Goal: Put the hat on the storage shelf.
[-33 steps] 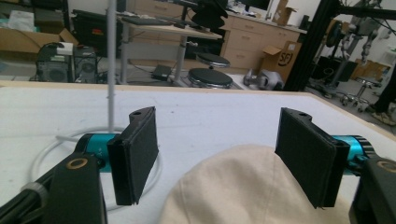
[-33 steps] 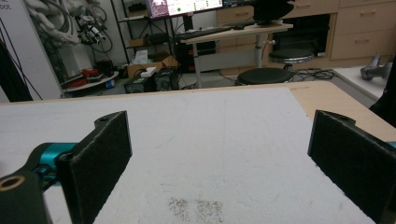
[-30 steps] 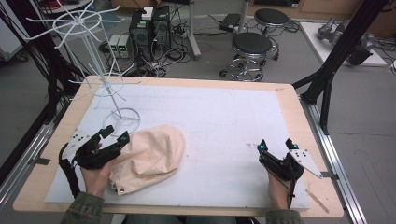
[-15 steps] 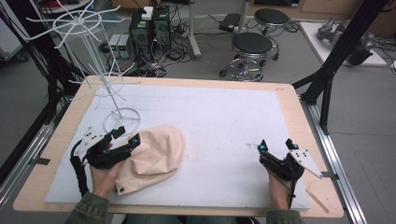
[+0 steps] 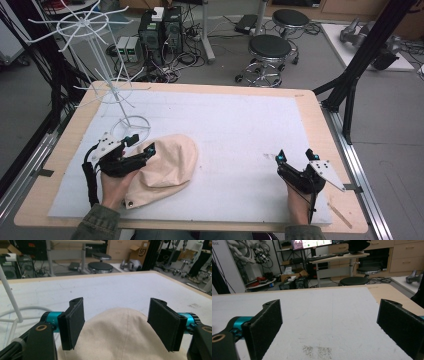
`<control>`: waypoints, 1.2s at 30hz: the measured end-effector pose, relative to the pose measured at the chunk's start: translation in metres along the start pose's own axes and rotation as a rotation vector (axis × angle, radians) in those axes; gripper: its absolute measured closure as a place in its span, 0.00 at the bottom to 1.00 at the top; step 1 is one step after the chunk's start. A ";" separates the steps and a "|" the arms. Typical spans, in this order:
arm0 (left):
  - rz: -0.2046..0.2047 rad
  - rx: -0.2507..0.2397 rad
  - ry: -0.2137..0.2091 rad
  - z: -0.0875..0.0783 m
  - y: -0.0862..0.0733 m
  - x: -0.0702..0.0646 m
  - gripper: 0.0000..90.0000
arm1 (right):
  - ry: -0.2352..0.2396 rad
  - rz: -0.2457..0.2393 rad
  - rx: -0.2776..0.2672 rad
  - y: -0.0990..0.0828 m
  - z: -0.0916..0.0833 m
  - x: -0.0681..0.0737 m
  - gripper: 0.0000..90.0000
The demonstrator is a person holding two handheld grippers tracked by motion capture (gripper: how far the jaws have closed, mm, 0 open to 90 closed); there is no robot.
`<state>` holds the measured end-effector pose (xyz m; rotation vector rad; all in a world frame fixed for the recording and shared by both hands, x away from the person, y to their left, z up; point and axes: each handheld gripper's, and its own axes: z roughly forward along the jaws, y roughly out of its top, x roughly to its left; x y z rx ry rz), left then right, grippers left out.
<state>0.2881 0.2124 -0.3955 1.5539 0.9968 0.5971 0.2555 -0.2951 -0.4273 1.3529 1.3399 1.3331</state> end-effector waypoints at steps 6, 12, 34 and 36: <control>0.009 0.030 0.000 0.011 0.006 0.000 0.33 | -0.002 -0.001 -0.002 0.000 0.000 0.000 0.06; 0.013 0.075 -0.036 0.022 0.009 -0.007 0.34 | -0.002 -0.004 0.000 0.000 0.000 0.001 0.06; -0.067 0.370 -0.195 0.069 0.000 -0.042 0.34 | 0.008 -0.017 0.005 0.000 0.001 0.002 0.06; -0.064 0.384 -0.197 0.073 -0.002 -0.045 0.34 | 0.008 -0.015 0.009 0.000 0.001 0.002 0.06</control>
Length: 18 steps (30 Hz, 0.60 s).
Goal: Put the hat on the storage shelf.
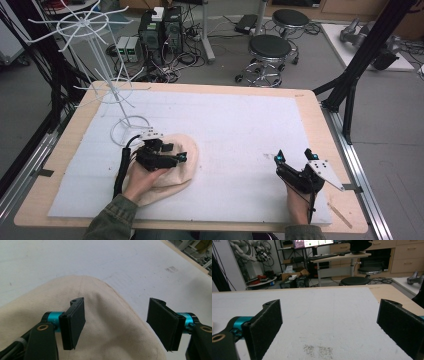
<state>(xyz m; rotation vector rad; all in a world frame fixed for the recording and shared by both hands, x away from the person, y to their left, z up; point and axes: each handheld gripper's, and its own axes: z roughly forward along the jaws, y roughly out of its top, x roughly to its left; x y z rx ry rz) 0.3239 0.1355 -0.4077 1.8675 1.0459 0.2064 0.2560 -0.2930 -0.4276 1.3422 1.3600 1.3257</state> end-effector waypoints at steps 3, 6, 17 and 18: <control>0.009 0.038 -0.002 0.007 0.000 -0.005 0.34 | 0.001 -0.004 -0.004 0.000 0.000 0.000 0.06; 0.010 0.084 -0.007 0.017 -0.001 -0.011 0.34 | 0.003 -0.002 0.000 0.000 0.000 0.000 0.06; -0.013 0.210 0.034 0.034 0.003 -0.024 0.33 | 0.009 -0.010 0.000 0.000 0.001 0.001 0.06; -0.042 0.209 0.031 0.035 0.004 -0.023 0.33 | 0.009 -0.009 0.000 0.000 0.001 0.001 0.06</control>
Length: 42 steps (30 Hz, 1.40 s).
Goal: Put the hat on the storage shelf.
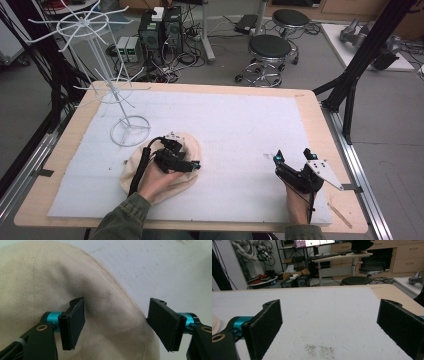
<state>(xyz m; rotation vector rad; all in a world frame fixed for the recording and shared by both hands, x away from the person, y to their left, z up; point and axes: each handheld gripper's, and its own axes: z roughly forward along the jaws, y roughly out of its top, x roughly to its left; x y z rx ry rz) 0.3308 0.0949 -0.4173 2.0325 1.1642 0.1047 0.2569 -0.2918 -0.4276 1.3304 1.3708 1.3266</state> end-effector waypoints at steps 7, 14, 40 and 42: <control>-0.074 0.018 0.012 0.005 0.003 0.003 0.37 | 0.003 -0.003 0.001 0.000 0.001 0.000 0.06; -0.031 0.038 0.096 0.012 0.003 -0.004 0.44 | 0.003 -0.003 0.004 0.000 0.001 0.002 0.06; -0.084 -0.069 0.003 0.013 -0.013 0.002 0.89 | -0.001 -0.027 0.011 0.000 0.001 0.003 0.06; -0.080 -0.067 -0.002 0.013 -0.013 0.001 0.89 | -0.002 -0.029 0.011 0.000 0.001 0.003 0.06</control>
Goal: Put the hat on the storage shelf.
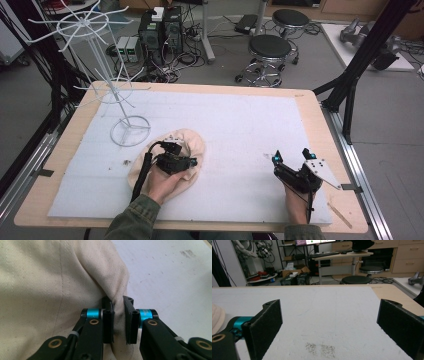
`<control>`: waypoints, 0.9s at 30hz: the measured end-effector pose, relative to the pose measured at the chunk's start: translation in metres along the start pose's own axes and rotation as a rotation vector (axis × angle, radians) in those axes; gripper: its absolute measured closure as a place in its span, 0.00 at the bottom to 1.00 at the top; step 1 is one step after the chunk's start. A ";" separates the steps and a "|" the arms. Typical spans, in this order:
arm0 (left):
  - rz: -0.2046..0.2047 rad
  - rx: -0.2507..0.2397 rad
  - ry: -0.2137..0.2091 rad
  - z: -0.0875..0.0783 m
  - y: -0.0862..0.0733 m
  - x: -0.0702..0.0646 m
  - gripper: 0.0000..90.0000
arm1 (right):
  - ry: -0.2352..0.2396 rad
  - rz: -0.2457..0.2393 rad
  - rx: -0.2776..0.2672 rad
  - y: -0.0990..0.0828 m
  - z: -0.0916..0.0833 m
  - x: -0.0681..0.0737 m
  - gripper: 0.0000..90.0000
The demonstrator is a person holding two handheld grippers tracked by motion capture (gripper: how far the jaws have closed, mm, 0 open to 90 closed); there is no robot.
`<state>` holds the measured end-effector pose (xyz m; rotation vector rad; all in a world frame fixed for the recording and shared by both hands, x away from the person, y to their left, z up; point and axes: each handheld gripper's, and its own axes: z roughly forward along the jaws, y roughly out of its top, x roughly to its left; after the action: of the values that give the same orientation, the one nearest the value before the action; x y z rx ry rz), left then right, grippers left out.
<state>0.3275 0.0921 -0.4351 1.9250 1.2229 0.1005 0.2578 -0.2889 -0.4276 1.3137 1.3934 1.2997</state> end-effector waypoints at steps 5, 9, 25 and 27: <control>0.009 0.002 -0.020 -0.002 -0.001 -0.001 0.90 | 0.001 0.003 0.003 0.000 0.000 0.000 0.06; 0.023 0.008 -0.071 -0.007 -0.001 -0.002 0.89 | 0.001 -0.001 0.001 0.000 0.000 0.000 0.06; 0.121 -0.105 -0.187 -0.037 -0.001 -0.008 0.89 | 0.001 0.000 0.001 0.000 0.000 0.001 0.06; 0.147 -0.111 -0.189 -0.042 0.000 -0.011 0.89 | 0.001 -0.001 0.000 0.000 0.000 0.001 0.06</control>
<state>0.3024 0.1088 -0.4045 1.8789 0.9324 0.0601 0.2577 -0.2882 -0.4274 1.3126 1.3947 1.2997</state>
